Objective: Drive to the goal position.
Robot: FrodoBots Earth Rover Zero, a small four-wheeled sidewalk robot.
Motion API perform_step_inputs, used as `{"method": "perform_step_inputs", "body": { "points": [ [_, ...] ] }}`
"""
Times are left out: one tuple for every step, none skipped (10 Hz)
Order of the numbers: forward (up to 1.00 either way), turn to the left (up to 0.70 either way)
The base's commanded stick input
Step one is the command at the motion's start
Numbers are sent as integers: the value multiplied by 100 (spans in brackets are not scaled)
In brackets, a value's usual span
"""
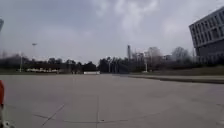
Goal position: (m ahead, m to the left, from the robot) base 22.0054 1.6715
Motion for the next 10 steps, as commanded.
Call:
{"method": "perform_step_inputs", "body": {
  "points": [
    [85,0],
    [85,0],
    [85,0],
    [85,0],
    [85,8],
    [85,25],
    [85,34],
    [85,34],
    [85,34],
    [85,34]
  ]
}}
